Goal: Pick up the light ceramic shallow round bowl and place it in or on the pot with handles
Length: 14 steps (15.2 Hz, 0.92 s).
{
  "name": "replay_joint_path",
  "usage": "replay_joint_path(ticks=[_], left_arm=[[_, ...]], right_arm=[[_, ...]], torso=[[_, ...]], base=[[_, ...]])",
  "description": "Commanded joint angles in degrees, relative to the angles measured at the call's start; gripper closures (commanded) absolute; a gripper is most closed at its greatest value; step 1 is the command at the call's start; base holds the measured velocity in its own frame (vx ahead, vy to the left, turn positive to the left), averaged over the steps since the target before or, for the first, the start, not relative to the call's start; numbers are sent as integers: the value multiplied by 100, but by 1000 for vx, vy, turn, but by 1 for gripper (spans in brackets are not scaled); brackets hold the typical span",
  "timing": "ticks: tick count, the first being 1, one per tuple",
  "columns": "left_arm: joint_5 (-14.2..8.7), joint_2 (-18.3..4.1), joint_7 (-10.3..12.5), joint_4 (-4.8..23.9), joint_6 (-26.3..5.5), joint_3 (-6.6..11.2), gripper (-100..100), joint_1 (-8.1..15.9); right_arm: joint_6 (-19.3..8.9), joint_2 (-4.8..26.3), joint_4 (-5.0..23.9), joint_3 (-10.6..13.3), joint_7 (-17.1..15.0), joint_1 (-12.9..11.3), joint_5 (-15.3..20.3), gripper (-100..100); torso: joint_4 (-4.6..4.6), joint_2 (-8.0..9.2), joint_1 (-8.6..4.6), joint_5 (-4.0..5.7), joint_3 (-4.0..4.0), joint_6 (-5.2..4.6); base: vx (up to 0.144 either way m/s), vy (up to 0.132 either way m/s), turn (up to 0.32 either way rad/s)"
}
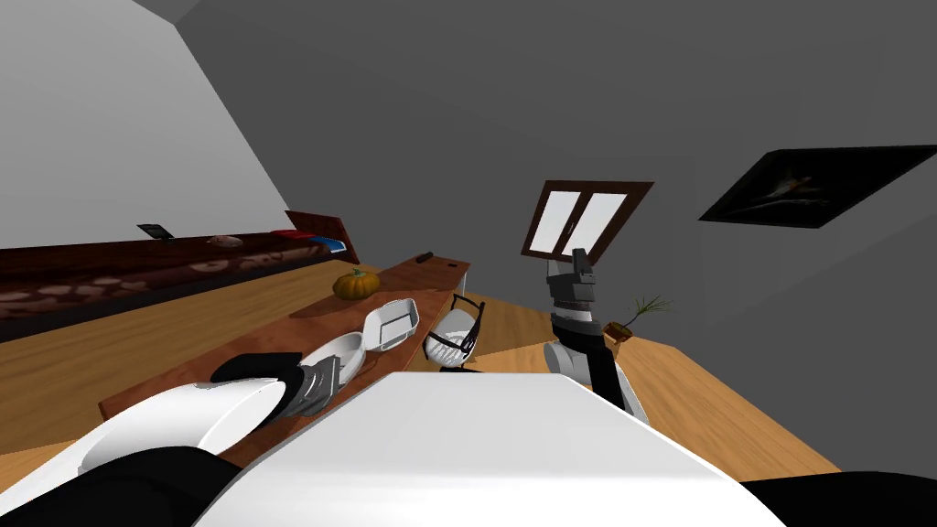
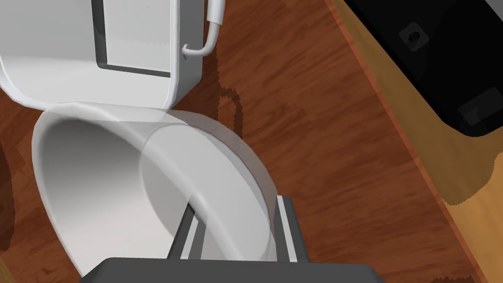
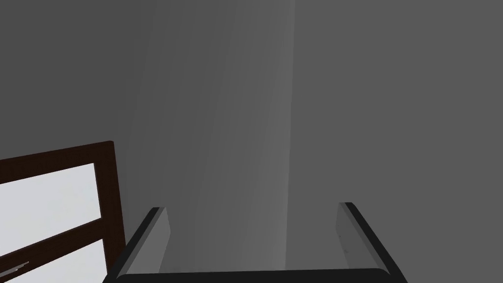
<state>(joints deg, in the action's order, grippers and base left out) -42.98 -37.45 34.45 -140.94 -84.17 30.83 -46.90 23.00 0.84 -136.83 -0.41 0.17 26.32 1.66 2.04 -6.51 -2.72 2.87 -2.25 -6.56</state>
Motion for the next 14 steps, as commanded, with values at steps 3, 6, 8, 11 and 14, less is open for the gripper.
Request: replay_joint_path(ticks=[3, 6, 8, 11, 14], left_arm=[[-7, -8, 0, -4, 3, 2, 100, 10], [-89, -145, 60, -140, -151, 139, 100, -36], [-107, -174, 73, -143, -184, 168, 100, -46], [-158, -245, 110, -170, -278, 235, 100, -83], [-186, -280, 131, -257, -329, 267, 100, -105]], right_arm=[[0, 0, 0, 0, 0, 0, 0, 0], [0, 0, 0, 0, 0, 0, 0, 0], [0, 1, 0, 0, 0, -1, 0, 0], [0, 1, 0, 0, 0, 0, 0, 0], [0, 0, 0, 0, 0, 0, 0, 0]], torso=[[2, -4, -1, 1, -1, -6], [5, -9, -10, 4, -2, -13], [6, -11, 10, 7, -3, -19], [6, -11, 7, 8, -3, -17], [8, -11, -12, 16, -1, -19]], base=[[0, 4, -6], [-2, 11, -29], [-8, 69, -112], [-5, 39, -73], [-2, 18, -27]])
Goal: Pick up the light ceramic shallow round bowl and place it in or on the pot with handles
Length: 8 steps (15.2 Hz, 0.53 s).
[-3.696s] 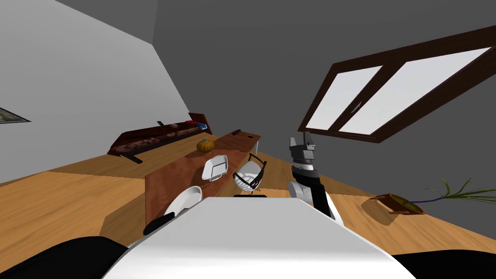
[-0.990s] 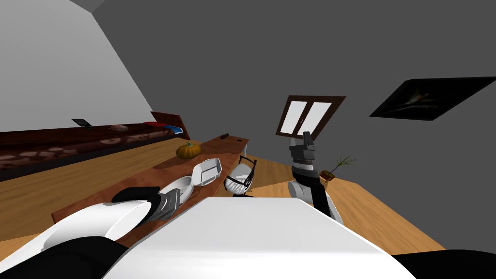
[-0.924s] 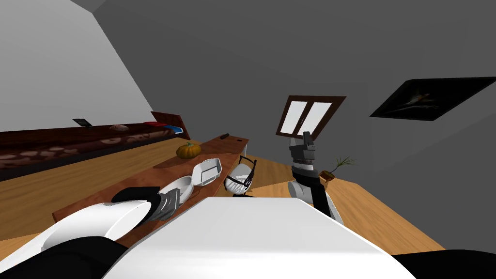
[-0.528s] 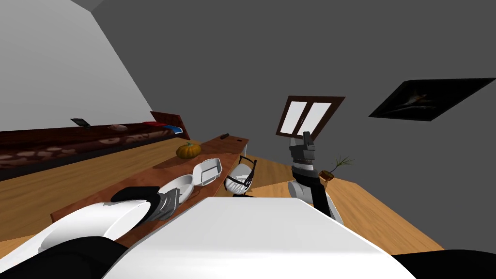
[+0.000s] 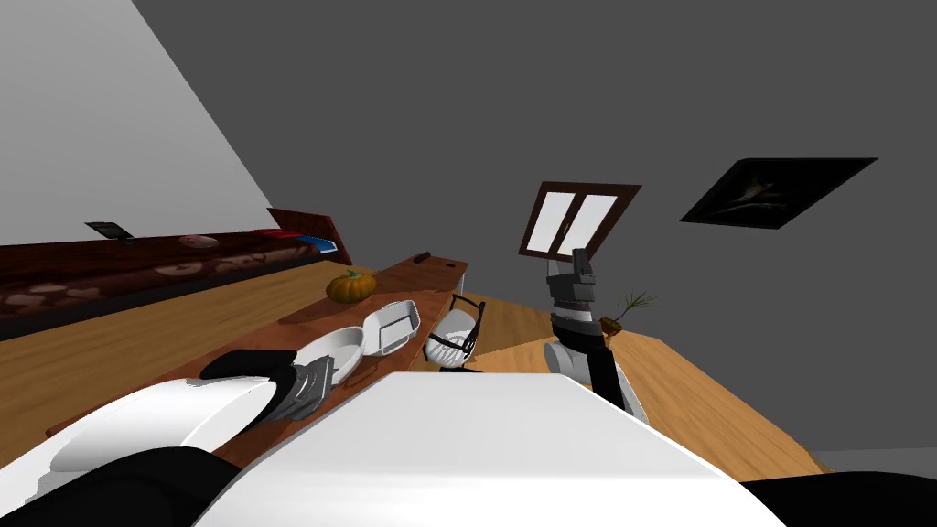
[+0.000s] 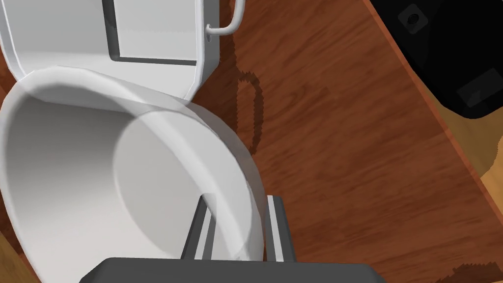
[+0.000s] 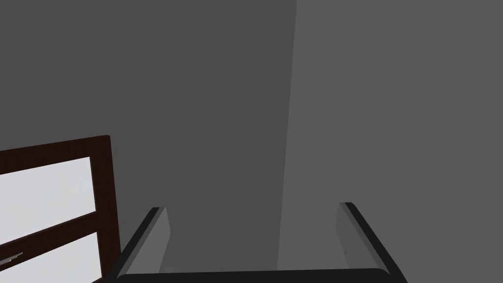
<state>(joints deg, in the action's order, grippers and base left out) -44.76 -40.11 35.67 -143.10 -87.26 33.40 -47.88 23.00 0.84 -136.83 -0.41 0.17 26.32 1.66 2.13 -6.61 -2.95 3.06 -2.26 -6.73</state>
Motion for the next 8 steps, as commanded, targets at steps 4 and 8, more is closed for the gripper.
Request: replay_joint_path(ticks=[4, 8], left_arm=[[-31, -42, 27, -211, -64, 36, 100, -27], [-26, -39, 33, -199, -71, 25, -100, -26]], right_arm=[[0, 0, 0, 0, 0, 0, 0, 0], [0, 0, 0, 0, 0, 0, 0, 0]], torso=[[3, 1, -9, 7, 2, -5], [7, 4, -17, 13, 5, -6]], base=[[1, 13, 18], [-1, 10, -11]])
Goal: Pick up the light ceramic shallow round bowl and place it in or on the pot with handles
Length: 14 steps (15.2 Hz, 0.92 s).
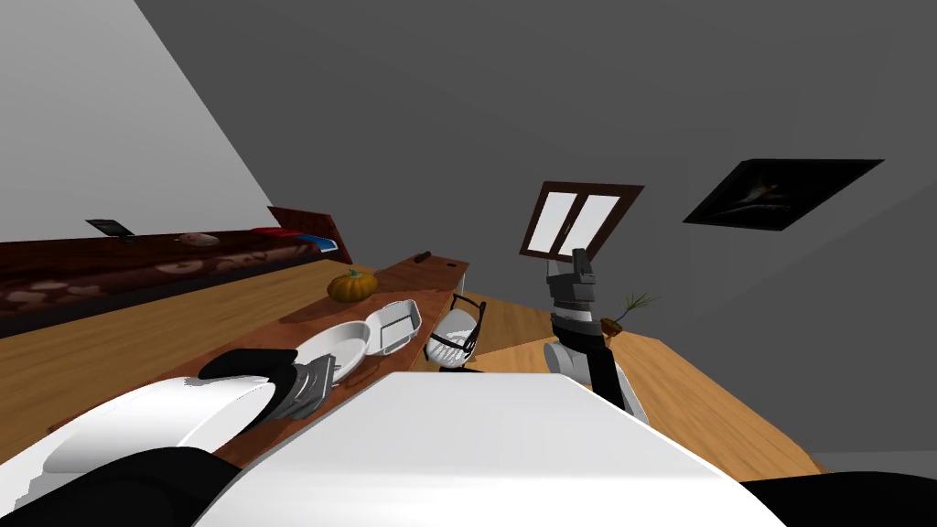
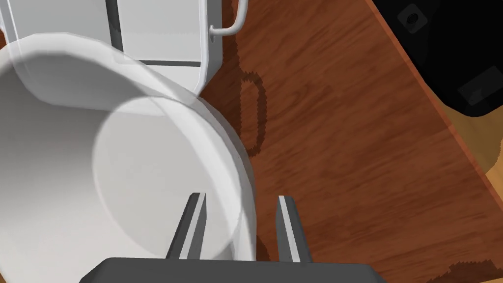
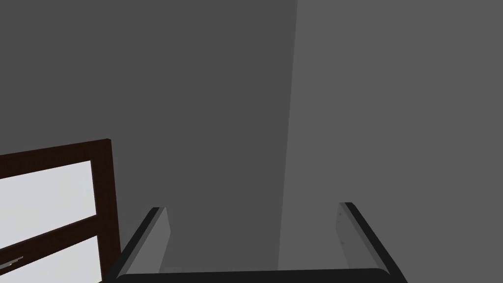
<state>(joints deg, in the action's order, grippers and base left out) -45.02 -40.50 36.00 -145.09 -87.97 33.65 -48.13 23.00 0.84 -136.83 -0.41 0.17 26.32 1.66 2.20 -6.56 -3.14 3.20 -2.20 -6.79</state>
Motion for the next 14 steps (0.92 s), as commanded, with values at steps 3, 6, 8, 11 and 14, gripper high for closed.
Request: replay_joint_path(ticks=[3, 6, 8, 11, 14], left_arm=[[0, 0, 0, 0, 0, 0, -100, 0], [-166, 103, 91, 24, 56, 81, -100, 64], [-221, 137, 122, 31, 75, 108, -100, 85], [-388, 241, 213, 55, 130, 190, -100, 149], [-554, 344, 304, 78, 186, 271, -100, 213]], right_arm=[[0, 0, 0, 0, 0, 0, 0, 0], [0, 0, 0, 0, 0, 0, 0, 0], [0, 1, 1, -1, 0, -2, 0, 0], [-1, 1, 1, -1, 0, -2, 0, 0], [-1, 1, 1, -1, 0, -3, 0, 0]], torso=[[0, 1, -3, 1, 0, 0], [3, 19, 3, 1, 9, 2], [15, 72, 33, -6, 40, 2], [22, 96, 31, -7, 55, 3], [24, 105, 39, -8, 61, 3]], base=[[0, 0, 0], [-90, 48, 44], [-213, 109, 34], [-217, 87, 49], [-233, 118, 60]])
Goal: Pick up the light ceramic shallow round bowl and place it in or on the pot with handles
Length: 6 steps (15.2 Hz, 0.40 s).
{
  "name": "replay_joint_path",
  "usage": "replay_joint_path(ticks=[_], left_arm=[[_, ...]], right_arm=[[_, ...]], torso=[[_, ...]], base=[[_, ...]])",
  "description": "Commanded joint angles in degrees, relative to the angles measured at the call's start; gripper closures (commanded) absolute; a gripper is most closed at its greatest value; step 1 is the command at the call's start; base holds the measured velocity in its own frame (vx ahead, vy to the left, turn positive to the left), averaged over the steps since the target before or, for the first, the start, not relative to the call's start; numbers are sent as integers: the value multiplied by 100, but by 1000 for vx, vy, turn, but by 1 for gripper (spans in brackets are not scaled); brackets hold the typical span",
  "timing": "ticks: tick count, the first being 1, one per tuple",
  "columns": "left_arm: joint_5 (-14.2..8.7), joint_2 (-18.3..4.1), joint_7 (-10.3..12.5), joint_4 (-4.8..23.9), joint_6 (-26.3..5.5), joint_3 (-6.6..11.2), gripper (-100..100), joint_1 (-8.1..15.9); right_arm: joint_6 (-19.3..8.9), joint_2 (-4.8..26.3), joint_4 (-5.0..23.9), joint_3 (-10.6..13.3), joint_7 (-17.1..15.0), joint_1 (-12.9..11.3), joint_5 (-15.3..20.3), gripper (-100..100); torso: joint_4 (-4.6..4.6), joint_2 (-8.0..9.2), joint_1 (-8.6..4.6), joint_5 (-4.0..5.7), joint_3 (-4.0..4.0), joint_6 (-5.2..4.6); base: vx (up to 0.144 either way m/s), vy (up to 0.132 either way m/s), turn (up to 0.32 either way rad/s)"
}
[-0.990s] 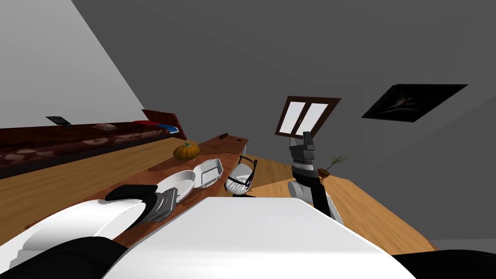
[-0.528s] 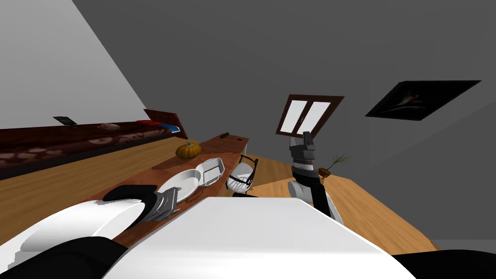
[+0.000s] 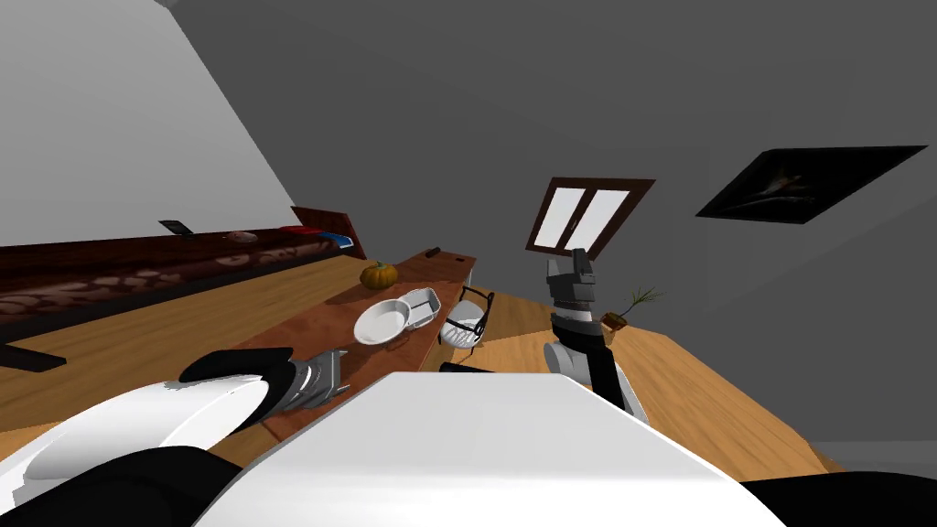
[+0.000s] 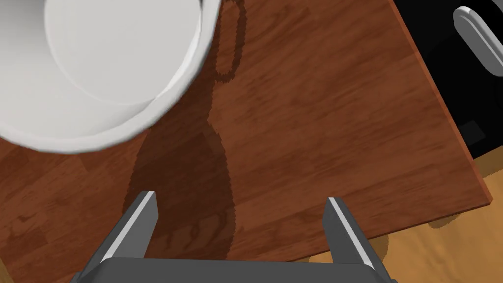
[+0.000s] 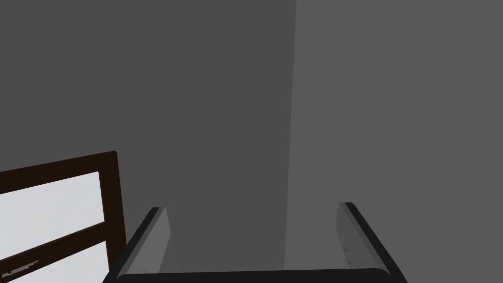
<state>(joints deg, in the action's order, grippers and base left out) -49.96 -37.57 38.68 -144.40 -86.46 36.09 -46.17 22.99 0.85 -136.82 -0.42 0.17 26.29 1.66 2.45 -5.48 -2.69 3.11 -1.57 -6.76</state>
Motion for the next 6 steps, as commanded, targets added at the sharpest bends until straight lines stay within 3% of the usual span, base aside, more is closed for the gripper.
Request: replay_joint_path(ticks=[1, 6], left_arm=[[0, 0, 0, 0, 0, 0, -100, 0], [-12, 6, 17, 1, 4, 7, -100, 3]], right_arm=[[0, 0, 0, 0, 0, 0, 0, 0], [1, -1, -1, 1, 0, 2, 0, 0]], torso=[[0, 0, 0, 0, 0, 0], [-20, -90, -47, 10, -51, -3]], base=[[-144, 80, 8], [-22, 12, -1]])
